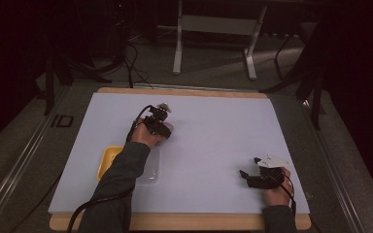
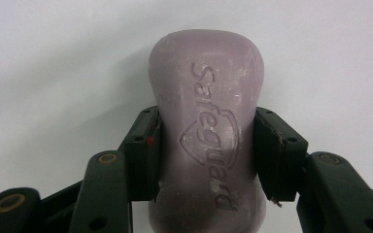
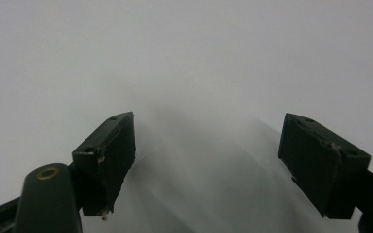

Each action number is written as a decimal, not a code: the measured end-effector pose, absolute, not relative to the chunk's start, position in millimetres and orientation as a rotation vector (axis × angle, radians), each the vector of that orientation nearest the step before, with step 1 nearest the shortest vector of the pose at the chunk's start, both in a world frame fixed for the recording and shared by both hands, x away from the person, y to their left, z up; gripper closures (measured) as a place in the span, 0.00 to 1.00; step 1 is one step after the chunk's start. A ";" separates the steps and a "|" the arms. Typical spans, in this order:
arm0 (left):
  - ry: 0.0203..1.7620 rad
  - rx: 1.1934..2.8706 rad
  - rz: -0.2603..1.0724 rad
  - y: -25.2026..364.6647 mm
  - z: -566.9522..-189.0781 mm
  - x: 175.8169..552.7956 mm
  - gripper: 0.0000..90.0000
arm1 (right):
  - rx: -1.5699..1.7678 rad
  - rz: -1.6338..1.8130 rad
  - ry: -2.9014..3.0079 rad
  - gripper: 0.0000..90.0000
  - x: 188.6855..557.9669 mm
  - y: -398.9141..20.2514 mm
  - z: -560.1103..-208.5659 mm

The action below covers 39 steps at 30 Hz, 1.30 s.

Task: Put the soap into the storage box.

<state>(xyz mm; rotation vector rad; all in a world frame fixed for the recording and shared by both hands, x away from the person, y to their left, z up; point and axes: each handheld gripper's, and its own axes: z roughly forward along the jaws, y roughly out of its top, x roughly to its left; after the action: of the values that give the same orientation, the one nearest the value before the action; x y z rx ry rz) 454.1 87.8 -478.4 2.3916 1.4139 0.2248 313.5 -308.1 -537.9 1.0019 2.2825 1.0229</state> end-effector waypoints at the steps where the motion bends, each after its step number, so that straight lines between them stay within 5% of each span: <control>1: 1.411 2.390 0.225 87.7 -476.5 453.6 0.55 | 1.002 1.024 2.281 0.23 313.5 -308.1 -537.9; 39: 1.331 2.297 0.246 112.0 -429.3 422.1 0.55 | 1.008 1.032 2.270 0.23 313.0 -308.7 -537.7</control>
<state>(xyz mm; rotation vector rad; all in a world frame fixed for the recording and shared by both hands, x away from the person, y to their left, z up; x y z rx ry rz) 422.1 112.0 -429.3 2.2966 1.3313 0.2455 313.0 -308.7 -537.7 1.0083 2.2704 1.0323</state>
